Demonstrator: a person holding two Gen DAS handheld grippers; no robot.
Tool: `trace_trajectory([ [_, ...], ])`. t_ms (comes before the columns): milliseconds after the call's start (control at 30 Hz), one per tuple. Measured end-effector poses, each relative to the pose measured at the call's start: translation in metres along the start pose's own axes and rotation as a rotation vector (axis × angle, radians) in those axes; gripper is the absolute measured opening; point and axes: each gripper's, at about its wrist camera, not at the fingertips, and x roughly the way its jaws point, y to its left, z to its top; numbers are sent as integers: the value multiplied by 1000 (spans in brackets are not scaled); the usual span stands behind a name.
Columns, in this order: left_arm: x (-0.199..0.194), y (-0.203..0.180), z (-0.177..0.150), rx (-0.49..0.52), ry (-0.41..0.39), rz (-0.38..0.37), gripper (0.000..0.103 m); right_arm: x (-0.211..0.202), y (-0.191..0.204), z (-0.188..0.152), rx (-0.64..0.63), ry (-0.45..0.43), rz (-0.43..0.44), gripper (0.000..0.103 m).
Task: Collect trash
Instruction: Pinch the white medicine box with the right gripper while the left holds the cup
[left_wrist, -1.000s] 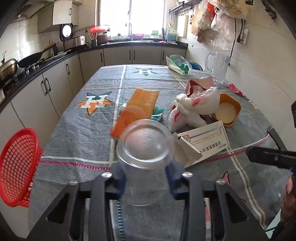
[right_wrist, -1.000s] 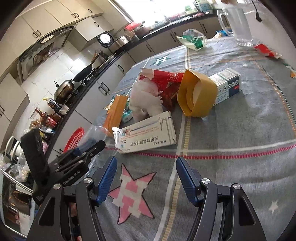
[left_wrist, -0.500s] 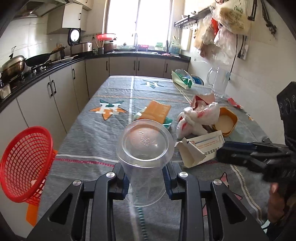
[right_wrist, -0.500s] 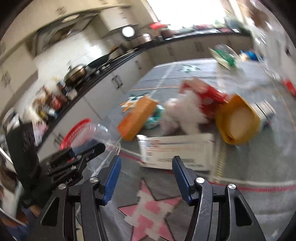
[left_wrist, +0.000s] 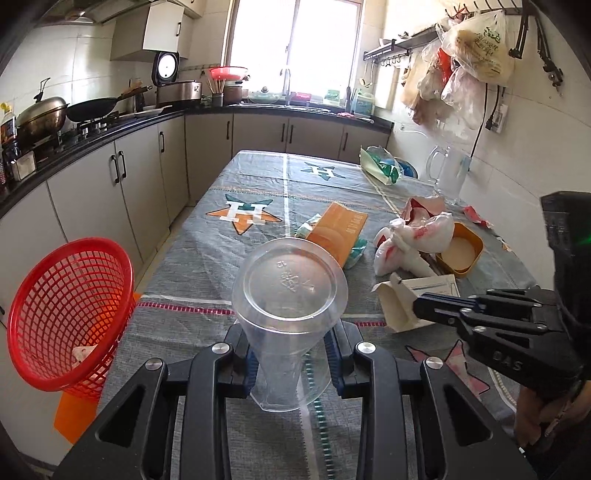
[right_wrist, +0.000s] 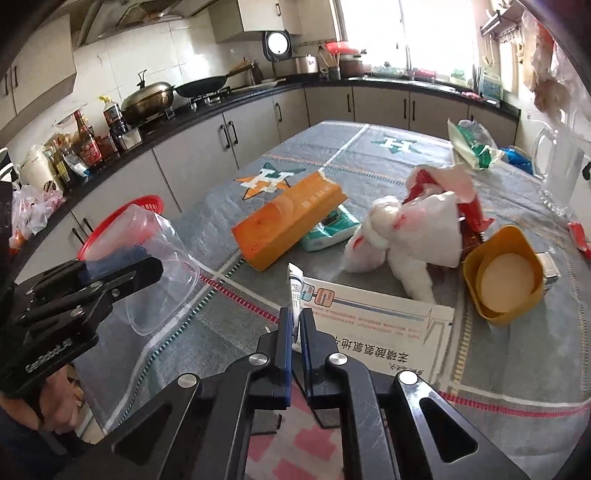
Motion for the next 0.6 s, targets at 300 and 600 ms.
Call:
trace_trajectory([
  [300, -3, -20, 3, 31, -9, -24, 29, -50, -22, -4, 90, -99, 66, 6],
  [600, -5, -35, 6, 61, -14, -34, 29, -75, -38, -4, 179, -155, 122, 6],
])
